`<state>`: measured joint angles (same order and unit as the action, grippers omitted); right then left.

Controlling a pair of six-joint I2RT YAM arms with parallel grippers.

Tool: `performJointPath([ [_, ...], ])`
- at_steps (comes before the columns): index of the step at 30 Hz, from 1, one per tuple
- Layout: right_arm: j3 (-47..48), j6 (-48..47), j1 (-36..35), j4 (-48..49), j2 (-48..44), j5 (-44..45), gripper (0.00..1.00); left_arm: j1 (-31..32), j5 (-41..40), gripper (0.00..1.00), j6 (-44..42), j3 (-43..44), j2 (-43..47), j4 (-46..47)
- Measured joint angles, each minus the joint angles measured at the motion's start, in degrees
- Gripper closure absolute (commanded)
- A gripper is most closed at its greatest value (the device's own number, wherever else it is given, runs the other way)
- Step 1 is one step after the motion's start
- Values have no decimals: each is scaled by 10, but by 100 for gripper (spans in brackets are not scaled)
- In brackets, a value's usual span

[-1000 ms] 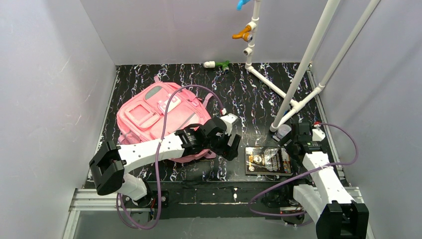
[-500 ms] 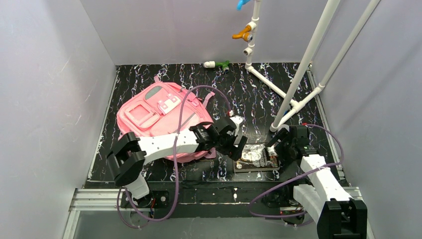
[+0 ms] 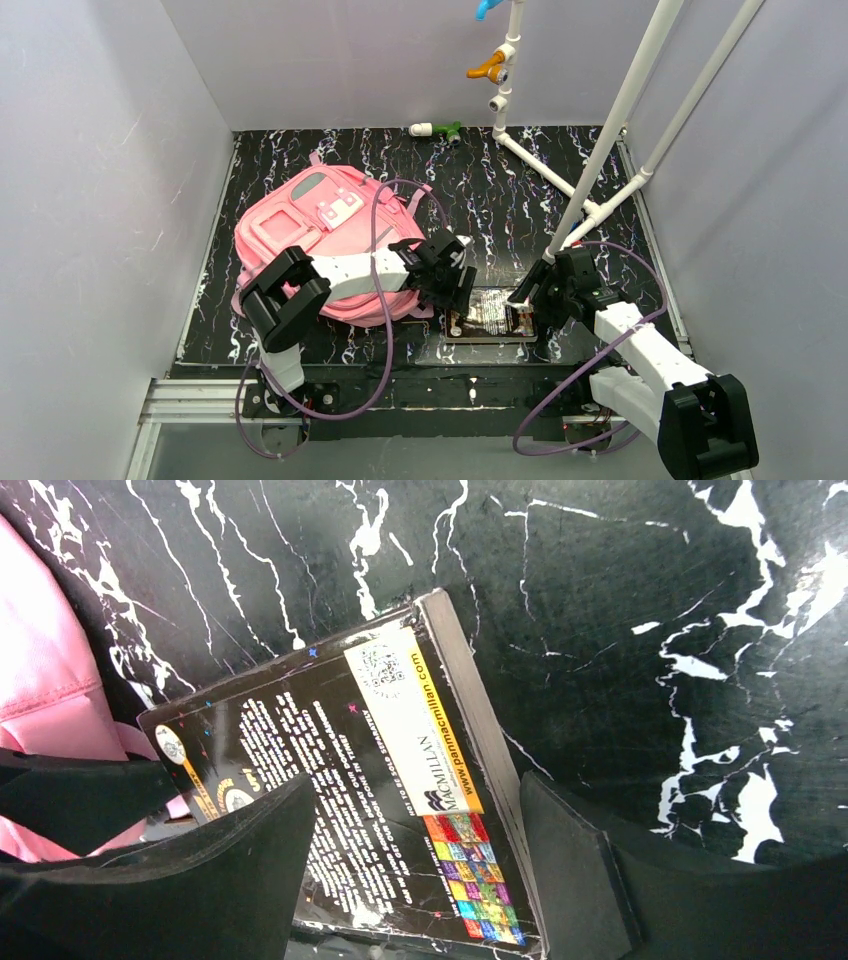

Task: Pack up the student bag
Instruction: Pick up the book from the center of the board.

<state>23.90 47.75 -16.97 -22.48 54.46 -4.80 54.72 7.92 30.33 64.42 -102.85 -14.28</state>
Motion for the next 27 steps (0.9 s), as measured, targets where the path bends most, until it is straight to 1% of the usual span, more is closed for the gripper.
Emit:
performJointPath([
  [2, 1, -2, -5, 0, 0, 5, 19, -12, 21, 62, 8, -8, 0, 15],
  [4, 3, -6, -9, 0, 3, 15, 19, -29, 40, 87, 14, -15, -1, 27],
  [5, 5, -10, -14, -1, 5, 23, 19, -35, 46, 98, 18, -16, -2, 28],
  [6, 7, -14, -20, -3, 7, 33, 19, -43, 56, 100, 22, -16, -4, 28],
  [9, 12, -23, -43, -8, 10, 64, 18, -61, 77, 100, 33, -16, -4, 39],
  [13, 15, -45, -77, -10, 14, 98, 15, -75, 80, 100, 43, -16, -3, 54],
  [16, 24, -65, -99, -2, 30, 111, 8, -90, 82, 100, 52, -10, 3, 54],
  [19, 38, -90, -120, 11, 57, 120, 2, -111, 84, 100, 56, 16, 4, 47],
  [22, 64, -118, -146, 17, 83, 138, 2, -133, 85, 100, 51, 41, 6, 44],
  [27, 134, -168, -186, -7, 110, 210, 1, -170, 94, 100, 36, 83, 5, 24],
])
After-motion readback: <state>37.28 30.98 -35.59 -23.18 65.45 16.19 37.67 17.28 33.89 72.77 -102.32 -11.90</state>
